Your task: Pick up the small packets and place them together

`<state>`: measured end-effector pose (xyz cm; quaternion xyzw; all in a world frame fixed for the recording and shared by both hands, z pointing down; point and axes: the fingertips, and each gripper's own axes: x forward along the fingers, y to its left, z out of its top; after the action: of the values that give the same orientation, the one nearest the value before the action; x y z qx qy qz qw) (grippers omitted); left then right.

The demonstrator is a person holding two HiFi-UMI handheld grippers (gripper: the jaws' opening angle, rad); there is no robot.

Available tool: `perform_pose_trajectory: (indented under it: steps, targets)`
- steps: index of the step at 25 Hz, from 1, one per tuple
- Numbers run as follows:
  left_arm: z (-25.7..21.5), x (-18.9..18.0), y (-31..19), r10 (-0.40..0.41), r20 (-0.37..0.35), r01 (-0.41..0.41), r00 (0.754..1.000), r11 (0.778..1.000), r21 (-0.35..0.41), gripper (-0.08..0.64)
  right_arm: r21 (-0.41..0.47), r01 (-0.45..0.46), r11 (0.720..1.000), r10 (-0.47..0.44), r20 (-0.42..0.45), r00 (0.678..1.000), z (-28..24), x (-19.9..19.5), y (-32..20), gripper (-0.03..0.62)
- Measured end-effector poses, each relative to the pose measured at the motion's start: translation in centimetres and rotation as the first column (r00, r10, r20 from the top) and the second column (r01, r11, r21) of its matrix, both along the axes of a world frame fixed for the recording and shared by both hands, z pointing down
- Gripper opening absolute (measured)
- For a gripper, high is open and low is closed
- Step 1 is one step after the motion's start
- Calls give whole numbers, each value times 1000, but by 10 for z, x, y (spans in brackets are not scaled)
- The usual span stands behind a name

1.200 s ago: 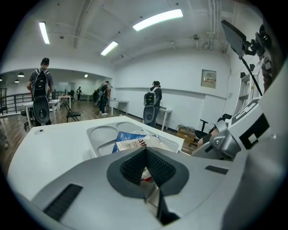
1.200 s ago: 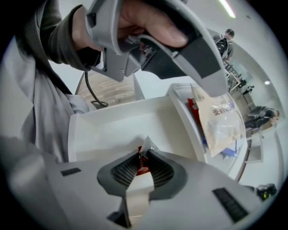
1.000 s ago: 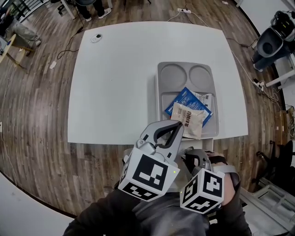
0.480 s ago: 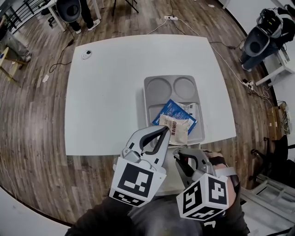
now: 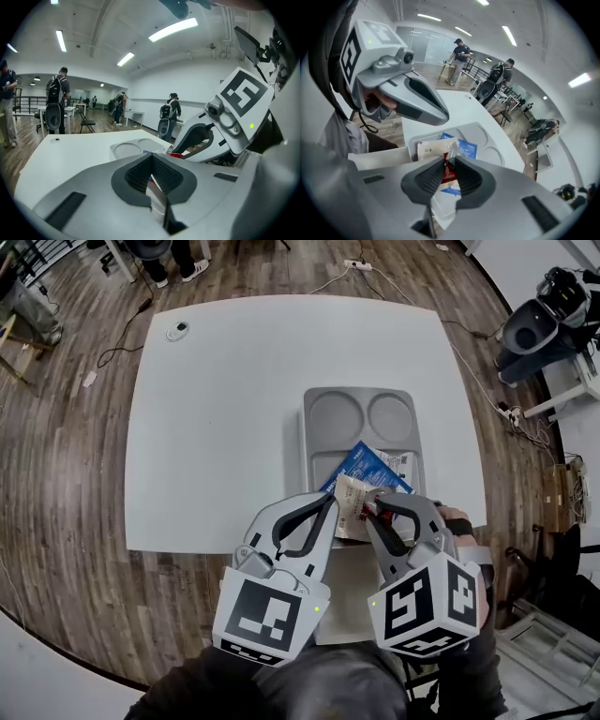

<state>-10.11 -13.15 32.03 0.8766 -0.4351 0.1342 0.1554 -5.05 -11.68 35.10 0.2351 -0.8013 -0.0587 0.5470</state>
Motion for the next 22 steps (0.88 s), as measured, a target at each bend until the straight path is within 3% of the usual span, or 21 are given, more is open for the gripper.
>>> perform_pose_trajectory:
  steps: [8, 14, 22]
  targets:
    - [2, -5, 5, -21, 9, 21, 1000, 1000, 4, 0, -25, 2, 1000, -2, 35, 999, 10, -7, -1, 95]
    - [-1, -8, 12, -37, 11, 37, 999, 999, 15, 0, -64, 30, 998, -27, 43, 999, 11, -11, 7, 274]
    - [-13, -24, 23, -94, 27, 92, 995, 994, 51, 0, 32, -23, 999, 19, 142, 990, -23, -10, 10, 276]
